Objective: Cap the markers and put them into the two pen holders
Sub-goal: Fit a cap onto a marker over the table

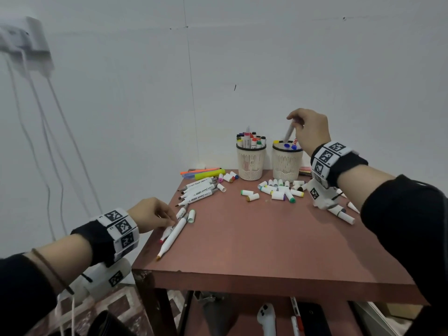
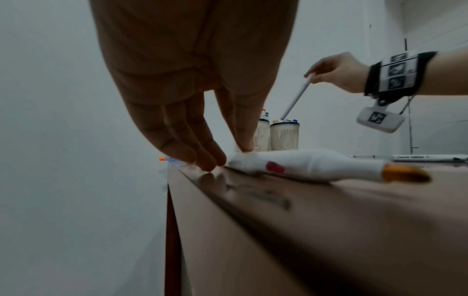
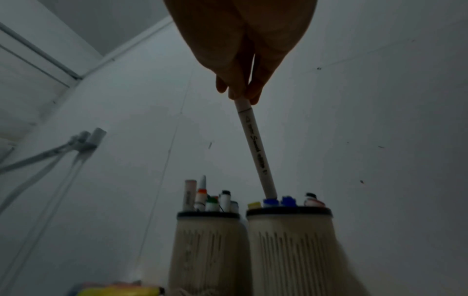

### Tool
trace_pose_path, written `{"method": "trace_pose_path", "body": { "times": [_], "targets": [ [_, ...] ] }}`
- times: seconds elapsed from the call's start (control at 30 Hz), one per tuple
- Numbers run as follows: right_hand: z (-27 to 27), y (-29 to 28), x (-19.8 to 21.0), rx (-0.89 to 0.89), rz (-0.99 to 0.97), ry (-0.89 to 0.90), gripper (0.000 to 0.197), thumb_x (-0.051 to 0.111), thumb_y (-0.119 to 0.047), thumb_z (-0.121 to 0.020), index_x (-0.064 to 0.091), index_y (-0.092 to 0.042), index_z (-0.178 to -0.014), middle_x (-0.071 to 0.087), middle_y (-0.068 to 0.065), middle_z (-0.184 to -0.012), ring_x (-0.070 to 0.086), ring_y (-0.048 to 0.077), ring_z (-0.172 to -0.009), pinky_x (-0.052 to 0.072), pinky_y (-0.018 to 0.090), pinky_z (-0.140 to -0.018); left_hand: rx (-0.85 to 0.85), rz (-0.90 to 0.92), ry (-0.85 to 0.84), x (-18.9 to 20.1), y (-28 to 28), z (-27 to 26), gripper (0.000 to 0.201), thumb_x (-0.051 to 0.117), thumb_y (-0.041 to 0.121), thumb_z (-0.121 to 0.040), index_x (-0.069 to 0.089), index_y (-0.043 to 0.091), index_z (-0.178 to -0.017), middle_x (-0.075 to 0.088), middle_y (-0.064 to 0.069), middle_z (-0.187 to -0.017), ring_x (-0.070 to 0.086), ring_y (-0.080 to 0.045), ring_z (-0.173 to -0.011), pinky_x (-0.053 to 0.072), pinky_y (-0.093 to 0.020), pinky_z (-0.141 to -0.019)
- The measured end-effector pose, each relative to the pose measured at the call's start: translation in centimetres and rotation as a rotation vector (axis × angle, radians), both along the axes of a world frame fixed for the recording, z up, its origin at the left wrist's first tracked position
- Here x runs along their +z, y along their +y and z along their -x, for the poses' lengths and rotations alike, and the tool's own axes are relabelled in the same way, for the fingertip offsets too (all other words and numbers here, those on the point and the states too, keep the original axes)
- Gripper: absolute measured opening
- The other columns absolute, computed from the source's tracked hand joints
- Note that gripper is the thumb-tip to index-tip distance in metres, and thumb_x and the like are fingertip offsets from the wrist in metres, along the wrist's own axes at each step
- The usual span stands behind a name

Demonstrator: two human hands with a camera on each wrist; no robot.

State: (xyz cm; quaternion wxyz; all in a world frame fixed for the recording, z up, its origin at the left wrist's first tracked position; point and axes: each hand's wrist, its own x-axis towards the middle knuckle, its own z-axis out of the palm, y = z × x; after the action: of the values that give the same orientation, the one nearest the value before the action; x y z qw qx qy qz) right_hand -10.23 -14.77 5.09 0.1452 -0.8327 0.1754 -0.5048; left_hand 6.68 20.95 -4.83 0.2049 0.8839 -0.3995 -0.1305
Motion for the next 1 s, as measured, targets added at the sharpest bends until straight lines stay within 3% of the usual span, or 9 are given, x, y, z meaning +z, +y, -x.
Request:
{"method": "trace_pose_path", "body": {
  "times": [0.1, 0.27, 0.37, 0.57, 0.67, 0.77, 0.87, 1.0],
  "targets": [
    [-1.2, -1.1, -0.8, -0.022, 0.008, 0.039, 0.027, 0.045, 0.007, -0.089, 0.067, 0.0, -0.102, 0.067, 0.017, -0.102, 0.06, 0.028, -0.098, 0.045, 0.029, -0.088, 0.013, 0.002, 0.006, -0.2, 0.0, -0.1, 0.015, 0.073, 0.019, -0.08, 0.07, 0.034, -0.075, 0.071, 0.007, -0.082, 0.06, 0.005, -0.067, 0.045, -0.012, -0.069],
    [-3.3, -2.7, -1.8, -0.081, -0.001, 0.089, 0.029, 0.043, 0.005, -0.09, 0.066, -0.002, -0.106, 0.064, 0.017, -0.105, 0.058, 0.029, -0.1, 0.04, 0.027, -0.087, 0.097, 0.015, 0.058, -0.4, 0.3, -0.5, 0.012, 0.079, 0.017, -0.074, 0.072, 0.026, -0.078, 0.07, 0.002, -0.082, 0.061, -0.007, -0.073, 0.047, -0.013, -0.062],
    [-3.8, -3.5, -2.6, -0.106, -0.026, 0.09, 0.029, 0.044, 0.005, -0.088, 0.066, -0.002, -0.106, 0.063, 0.02, -0.103, 0.057, 0.031, -0.099, 0.038, 0.025, -0.086, 0.135, 0.039, 0.125, -0.4, 0.6, -0.7, 0.015, 0.077, 0.01, -0.075, 0.072, 0.024, -0.075, 0.067, -0.002, -0.078, 0.061, -0.013, -0.073, 0.051, -0.02, -0.064],
    [-4.4, -5.0, -4.7, -0.155, -0.129, 0.267, 0.032, 0.044, -0.001, -0.093, 0.062, 0.002, -0.119, 0.06, 0.025, -0.12, 0.053, 0.036, -0.114, 0.036, 0.035, -0.1, 0.2, 0.233, 0.281, 0.9, 1.1, -0.5, 0.018, 0.068, 0.0, -0.082, 0.073, 0.018, -0.08, 0.068, -0.013, -0.08, 0.063, -0.012, -0.061, 0.054, -0.019, -0.058],
    [-4.2, -5.4, -5.4, -0.155, -0.154, 0.362, 0.039, 0.047, -0.007, -0.092, 0.055, -0.002, -0.13, 0.06, 0.022, -0.123, 0.049, 0.039, -0.12, 0.042, 0.041, -0.1, 0.265, 0.386, 0.356, 1.9, 0.9, 0.3, 0.019, 0.06, -0.005, -0.086, 0.073, 0.009, -0.085, 0.063, -0.012, -0.073, 0.06, -0.011, -0.055, 0.054, -0.018, -0.057],
    [-3.8, -5.2, -5.3, -0.173, -0.131, 0.423, 0.044, 0.047, -0.008, -0.091, 0.049, -0.004, -0.135, 0.059, 0.023, -0.123, 0.046, 0.042, -0.121, 0.044, 0.047, -0.097, 0.312, 0.493, 0.453, 3.0, 0.7, 1.3, 0.021, 0.052, -0.007, -0.087, 0.071, 0.003, -0.087, 0.062, -0.016, -0.078, 0.059, -0.023, -0.067, 0.058, -0.022, -0.06],
    [-3.3, -5.1, -4.9, -0.171, -0.103, 0.461, 0.044, 0.046, -0.009, -0.092, 0.049, -0.003, -0.135, 0.057, 0.025, -0.123, 0.043, 0.042, -0.121, 0.037, 0.043, -0.103, 0.309, 0.574, 0.534, 3.9, 0.5, 2.5, 0.016, 0.055, -0.006, -0.086, 0.07, 0.001, -0.086, 0.064, -0.017, -0.078, 0.059, -0.03, -0.073, 0.055, -0.023, -0.051],
    [-2.3, -4.4, -4.4, -0.146, -0.054, 0.419, 0.037, 0.048, -0.007, -0.091, 0.057, -0.003, -0.127, 0.059, 0.024, -0.121, 0.044, 0.04, -0.12, 0.033, 0.038, -0.102, 0.261, 0.655, 0.544, 4.2, -0.3, 4.4, 0.01, 0.066, -0.004, -0.081, 0.07, 0.005, -0.085, 0.068, -0.01, -0.074, 0.064, -0.021, -0.069, 0.053, -0.019, -0.055]
  ]
}}
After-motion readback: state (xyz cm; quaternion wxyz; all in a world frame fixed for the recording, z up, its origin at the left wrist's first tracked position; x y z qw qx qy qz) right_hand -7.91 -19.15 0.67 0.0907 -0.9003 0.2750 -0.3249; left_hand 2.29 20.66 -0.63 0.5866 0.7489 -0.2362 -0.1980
